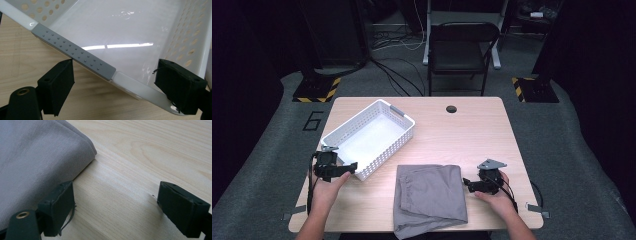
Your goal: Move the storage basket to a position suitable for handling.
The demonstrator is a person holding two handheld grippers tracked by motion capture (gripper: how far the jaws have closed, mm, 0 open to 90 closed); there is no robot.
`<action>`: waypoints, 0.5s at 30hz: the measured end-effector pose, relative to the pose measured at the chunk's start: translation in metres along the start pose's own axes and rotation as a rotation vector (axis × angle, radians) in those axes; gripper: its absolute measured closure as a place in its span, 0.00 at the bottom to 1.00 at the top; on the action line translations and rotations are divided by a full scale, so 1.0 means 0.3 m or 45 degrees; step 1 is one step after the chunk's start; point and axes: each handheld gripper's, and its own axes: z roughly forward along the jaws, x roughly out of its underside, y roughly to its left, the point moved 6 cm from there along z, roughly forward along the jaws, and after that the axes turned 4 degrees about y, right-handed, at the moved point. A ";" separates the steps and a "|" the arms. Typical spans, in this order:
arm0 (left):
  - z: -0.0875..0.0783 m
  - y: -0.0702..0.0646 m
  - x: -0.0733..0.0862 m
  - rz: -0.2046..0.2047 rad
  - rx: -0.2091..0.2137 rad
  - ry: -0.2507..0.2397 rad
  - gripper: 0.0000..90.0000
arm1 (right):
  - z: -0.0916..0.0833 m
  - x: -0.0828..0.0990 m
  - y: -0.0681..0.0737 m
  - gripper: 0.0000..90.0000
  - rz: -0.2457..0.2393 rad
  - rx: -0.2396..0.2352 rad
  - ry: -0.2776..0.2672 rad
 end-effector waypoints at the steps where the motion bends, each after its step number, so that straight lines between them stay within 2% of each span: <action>1: 0.000 0.000 0.000 0.000 0.000 0.000 0.18 | 0.000 0.000 0.000 0.15 0.000 0.000 0.000; 4: 0.015 -0.001 -0.012 0.006 -0.010 0.023 0.20 | 0.000 -0.001 0.002 0.15 0.005 -0.001 -0.003; 15: 0.065 -0.001 -0.087 0.017 -0.046 0.027 0.36 | 0.001 0.000 0.005 0.15 0.011 -0.003 -0.008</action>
